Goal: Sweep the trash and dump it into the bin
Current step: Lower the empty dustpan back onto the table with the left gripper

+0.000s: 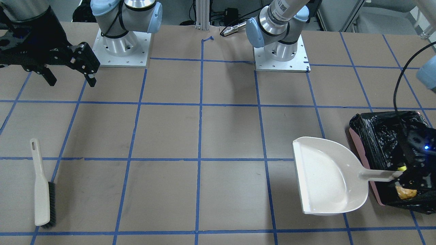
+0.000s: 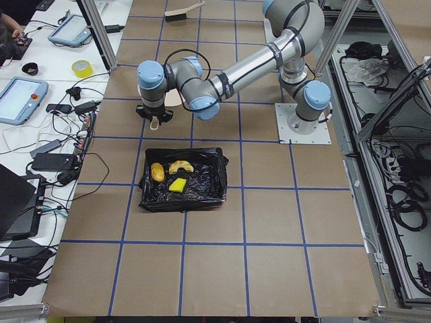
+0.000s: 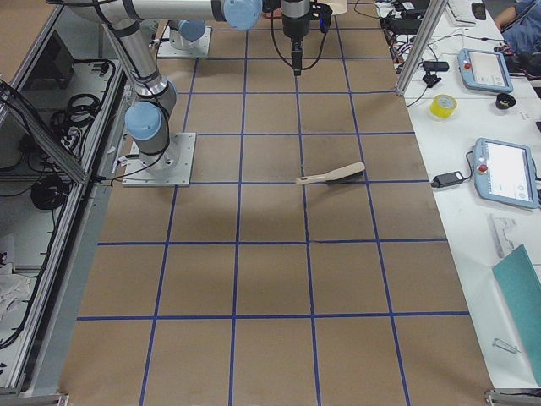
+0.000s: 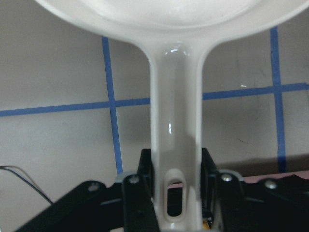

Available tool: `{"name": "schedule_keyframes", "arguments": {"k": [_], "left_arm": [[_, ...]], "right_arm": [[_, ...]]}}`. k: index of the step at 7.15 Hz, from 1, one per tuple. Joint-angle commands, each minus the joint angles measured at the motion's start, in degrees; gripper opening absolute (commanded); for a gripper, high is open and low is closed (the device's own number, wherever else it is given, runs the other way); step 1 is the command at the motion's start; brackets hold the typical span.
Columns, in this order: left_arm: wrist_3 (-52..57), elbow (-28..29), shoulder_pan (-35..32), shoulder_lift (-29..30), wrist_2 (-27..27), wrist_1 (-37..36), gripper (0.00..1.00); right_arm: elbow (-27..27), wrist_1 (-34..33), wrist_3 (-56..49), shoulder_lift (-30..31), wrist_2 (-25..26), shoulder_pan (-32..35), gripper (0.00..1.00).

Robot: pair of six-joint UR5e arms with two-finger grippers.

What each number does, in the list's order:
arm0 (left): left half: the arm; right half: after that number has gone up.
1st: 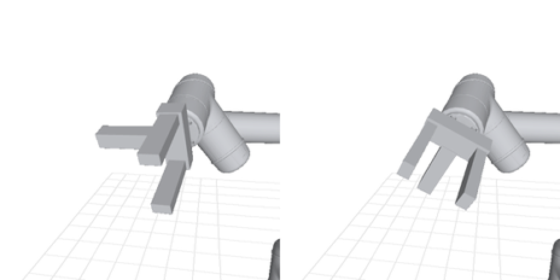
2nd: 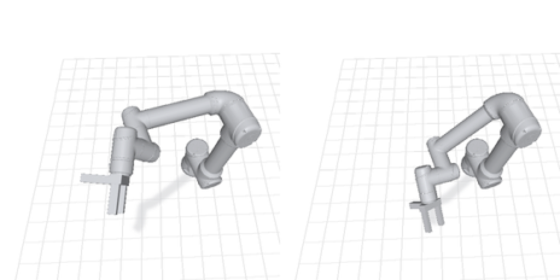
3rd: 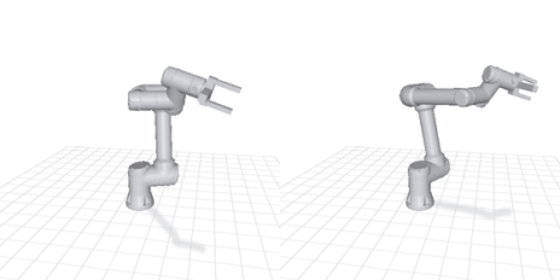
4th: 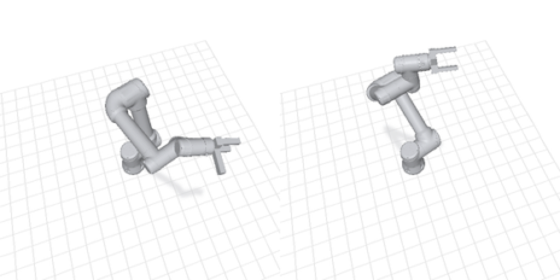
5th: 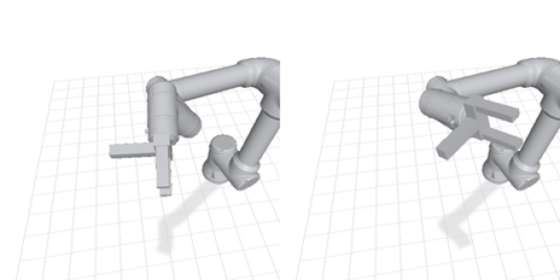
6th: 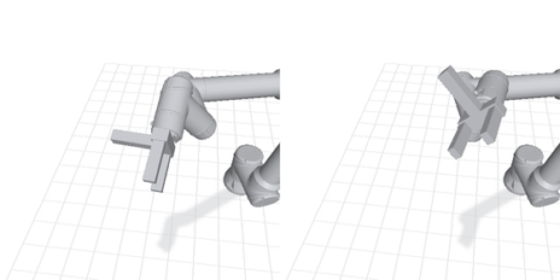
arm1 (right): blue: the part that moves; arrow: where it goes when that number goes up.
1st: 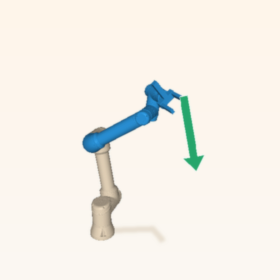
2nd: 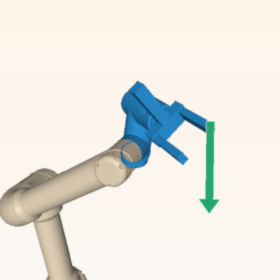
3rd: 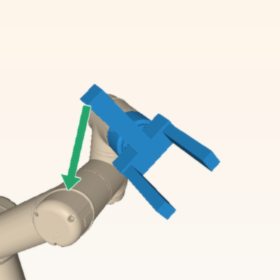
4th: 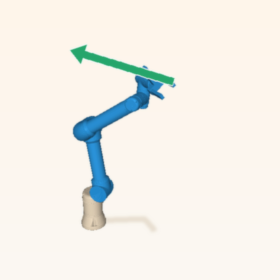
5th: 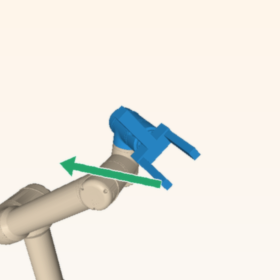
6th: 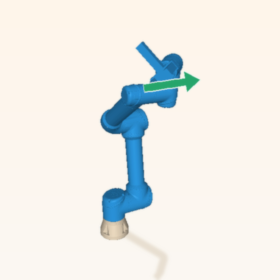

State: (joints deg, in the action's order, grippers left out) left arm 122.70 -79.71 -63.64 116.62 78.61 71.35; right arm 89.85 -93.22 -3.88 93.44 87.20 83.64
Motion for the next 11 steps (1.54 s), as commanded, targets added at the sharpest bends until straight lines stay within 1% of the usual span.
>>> {"name": "schedule_keyframes", "arguments": {"k": [1, 3, 4, 5, 7, 8, 9, 10, 11], "left_arm": [[-3.41, 1.22, -4.81, 5.52, 4.62, -3.66, 0.00], [-12.71, 1.05, -9.82, 7.56, 4.80, -5.07, 0.00], [-13.01, 0.70, -10.79, 7.83, 6.02, -5.43, 0.00], [-13.10, -0.09, -10.89, 7.92, 9.60, -5.43, 0.00], [-13.28, -0.44, -10.89, 7.92, 10.16, -5.43, 0.00], [-15.54, -0.53, -11.07, 7.92, 9.99, -5.43, 0.00], [-16.17, -0.79, -11.85, 8.10, 10.07, -5.43, 0.23], [-17.31, -1.67, -12.12, 8.01, 10.08, -5.52, 0.49], [-18.63, -2.28, -12.12, 7.92, 9.81, -5.61, 0.92]], "right_arm": [[-0.02, 0.05, -0.08, 0.34, -0.02, -0.06, 1.00], [-0.02, 0.14, -0.08, 0.69, -0.02, 0.03, 1.00], [-0.02, 0.14, -0.08, 0.69, -0.02, 0.03, 1.00], [-0.02, 0.23, -0.08, 0.69, 0.07, 0.03, 1.00], [-0.11, 0.41, -0.17, 0.69, -0.02, 0.03, 1.00], [-0.11, 0.58, -0.17, 0.69, -0.02, 0.03, 1.00], [-0.11, 0.67, -0.17, 0.77, -0.10, 0.03, 1.00], [-0.11, 0.67, -0.17, 0.78, -0.10, 0.12, 1.00], [-0.11, 0.67, -0.17, 0.78, -0.10, 0.03, 1.00]]}}
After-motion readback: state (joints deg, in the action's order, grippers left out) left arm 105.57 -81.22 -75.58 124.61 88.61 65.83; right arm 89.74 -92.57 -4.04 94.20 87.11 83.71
